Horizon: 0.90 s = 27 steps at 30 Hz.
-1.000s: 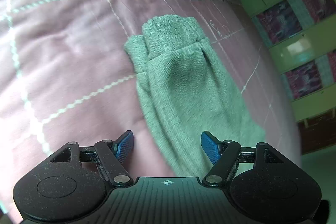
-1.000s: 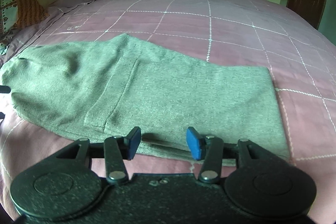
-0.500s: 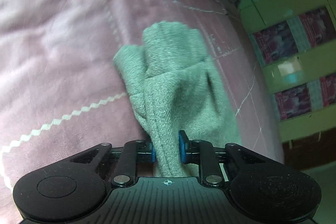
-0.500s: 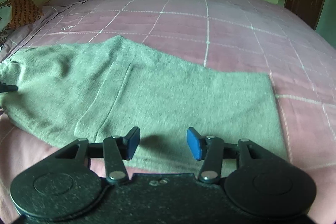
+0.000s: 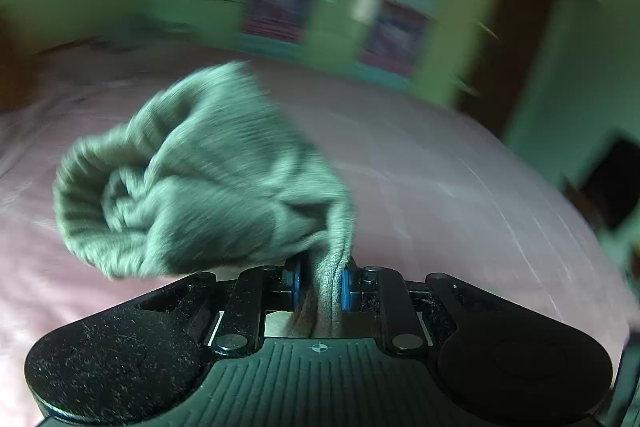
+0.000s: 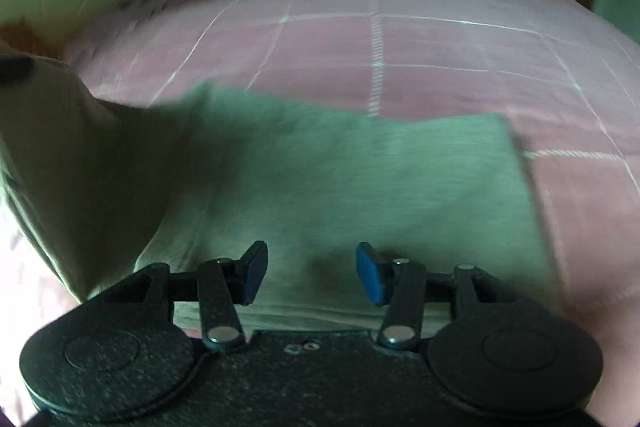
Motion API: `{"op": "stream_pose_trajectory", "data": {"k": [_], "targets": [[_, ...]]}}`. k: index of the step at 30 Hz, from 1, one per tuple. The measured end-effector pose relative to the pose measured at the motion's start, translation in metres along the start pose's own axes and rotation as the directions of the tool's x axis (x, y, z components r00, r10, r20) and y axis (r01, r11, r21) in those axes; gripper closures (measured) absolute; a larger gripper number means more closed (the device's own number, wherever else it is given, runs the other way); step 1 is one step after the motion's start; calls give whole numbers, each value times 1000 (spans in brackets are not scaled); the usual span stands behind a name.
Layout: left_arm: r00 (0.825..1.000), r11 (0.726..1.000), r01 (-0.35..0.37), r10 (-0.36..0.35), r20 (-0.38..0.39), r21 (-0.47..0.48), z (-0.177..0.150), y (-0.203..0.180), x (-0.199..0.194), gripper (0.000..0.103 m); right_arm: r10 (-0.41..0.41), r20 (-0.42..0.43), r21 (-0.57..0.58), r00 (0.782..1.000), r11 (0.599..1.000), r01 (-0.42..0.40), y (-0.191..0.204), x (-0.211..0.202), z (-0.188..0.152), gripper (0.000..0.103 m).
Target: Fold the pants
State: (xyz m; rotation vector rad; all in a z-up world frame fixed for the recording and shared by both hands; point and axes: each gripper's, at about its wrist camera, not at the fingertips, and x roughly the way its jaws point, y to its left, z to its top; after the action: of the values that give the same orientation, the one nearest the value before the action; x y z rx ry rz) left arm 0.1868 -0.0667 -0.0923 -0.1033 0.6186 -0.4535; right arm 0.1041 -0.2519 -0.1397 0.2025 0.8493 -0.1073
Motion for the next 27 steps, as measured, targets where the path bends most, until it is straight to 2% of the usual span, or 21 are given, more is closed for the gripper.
{"op": "stream_pose_trajectory", "data": {"k": [3, 5, 7, 9, 11, 13, 16, 17, 19, 22, 23, 27], "targets": [[989, 986, 92, -75, -131, 136, -28, -65, 31, 85, -17, 30, 48, 999, 999, 15, -32, -22, -3, 53], [971, 972, 115, -68, -228, 203, -51, -95, 50, 84, -31, 32, 88, 999, 996, 28, -56, -33, -7, 51], [956, 974, 117, -58, -287, 195, -64, -106, 62, 84, -30, 24, 130, 999, 991, 27, -78, -40, -13, 51], [952, 981, 120, -70, -297, 154, -66, -107, 60, 78, -10, 20, 161, 1000, 987, 7, -92, -45, -17, 51], [955, 984, 131, -92, -282, 121, -63, -98, 47, 78, 0, 25, 177, 1000, 984, -4, -100, -50, -20, 45], [965, 990, 110, -85, -250, 87, -55, -89, 36, 78, 19, 30, 188, 999, 982, -25, -102, -52, -20, 36], [972, 996, 59, -72, -225, -62, -48, -64, 23, 78, 64, 37, 212, 997, 975, -70, -100, -52, -19, 33], [972, 997, 23, -40, -233, -77, -51, -52, 24, 78, 78, 38, 218, 996, 972, -85, -98, -51, -18, 30], [962, 996, -62, 41, -270, -70, -60, -42, 29, 77, 110, 39, 237, 993, 965, -116, -94, -44, -12, 25], [940, 987, -122, 83, -332, -101, -75, -25, 43, 78, 147, 29, 276, 989, 949, -150, -92, -34, -3, 23], [943, 987, -124, 84, -322, -104, -80, -21, 42, 78, 157, 23, 294, 987, 943, -156, -91, -31, -1, 19], [944, 988, -136, 109, -310, -69, -81, -27, 37, 78, 170, -3, 365, 985, 918, -157, -92, -10, 4, 19]]}}
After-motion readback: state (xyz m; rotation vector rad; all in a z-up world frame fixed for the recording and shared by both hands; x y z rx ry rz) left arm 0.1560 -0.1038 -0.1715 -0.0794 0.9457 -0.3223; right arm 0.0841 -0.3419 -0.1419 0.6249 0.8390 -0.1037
